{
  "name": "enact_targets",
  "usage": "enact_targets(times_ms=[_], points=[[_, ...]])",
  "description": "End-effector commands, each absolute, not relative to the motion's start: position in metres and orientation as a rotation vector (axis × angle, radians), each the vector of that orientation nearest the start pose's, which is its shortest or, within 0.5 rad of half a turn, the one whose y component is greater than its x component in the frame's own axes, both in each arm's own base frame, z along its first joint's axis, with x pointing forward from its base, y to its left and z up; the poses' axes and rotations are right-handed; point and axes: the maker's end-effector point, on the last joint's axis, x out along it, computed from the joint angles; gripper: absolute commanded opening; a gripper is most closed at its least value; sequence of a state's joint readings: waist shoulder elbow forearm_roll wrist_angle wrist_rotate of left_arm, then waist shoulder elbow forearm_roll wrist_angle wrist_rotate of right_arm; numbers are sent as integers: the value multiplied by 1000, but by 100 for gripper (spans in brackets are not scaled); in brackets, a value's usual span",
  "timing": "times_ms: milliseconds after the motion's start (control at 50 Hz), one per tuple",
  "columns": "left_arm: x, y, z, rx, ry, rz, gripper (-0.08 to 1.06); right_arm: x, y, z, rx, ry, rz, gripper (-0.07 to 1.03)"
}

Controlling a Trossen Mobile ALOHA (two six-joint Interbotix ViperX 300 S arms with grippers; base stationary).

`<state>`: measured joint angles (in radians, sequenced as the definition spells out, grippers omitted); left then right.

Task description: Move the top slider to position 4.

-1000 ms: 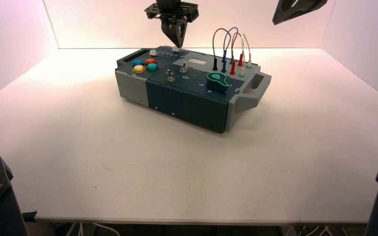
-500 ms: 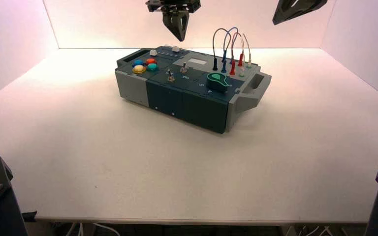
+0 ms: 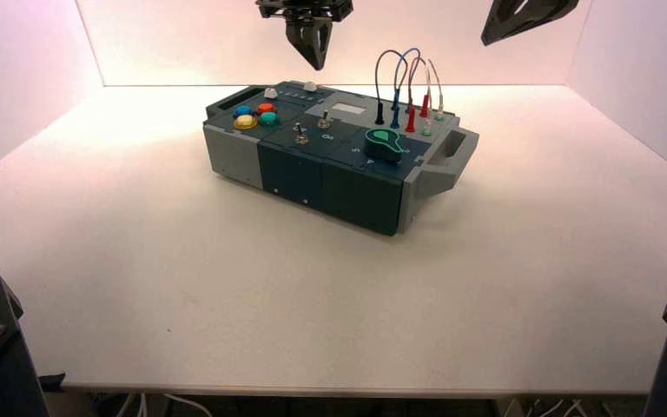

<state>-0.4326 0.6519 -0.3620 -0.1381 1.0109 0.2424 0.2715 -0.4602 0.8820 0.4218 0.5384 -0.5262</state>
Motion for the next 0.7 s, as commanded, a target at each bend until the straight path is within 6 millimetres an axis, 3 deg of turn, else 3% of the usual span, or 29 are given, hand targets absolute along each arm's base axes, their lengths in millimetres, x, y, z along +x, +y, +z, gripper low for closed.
enact_targets(times_ms=[20, 280, 700], points=[[513, -250, 106, 333, 1183, -562, -3, 281, 117, 171, -176, 859, 523, -2], [518, -236, 96, 359, 1185, -522, -3, 281, 117, 171, -174, 859, 523, -2], [514, -234, 84, 366, 1227, -523, -3, 281, 117, 171, -176, 859, 523, -2]])
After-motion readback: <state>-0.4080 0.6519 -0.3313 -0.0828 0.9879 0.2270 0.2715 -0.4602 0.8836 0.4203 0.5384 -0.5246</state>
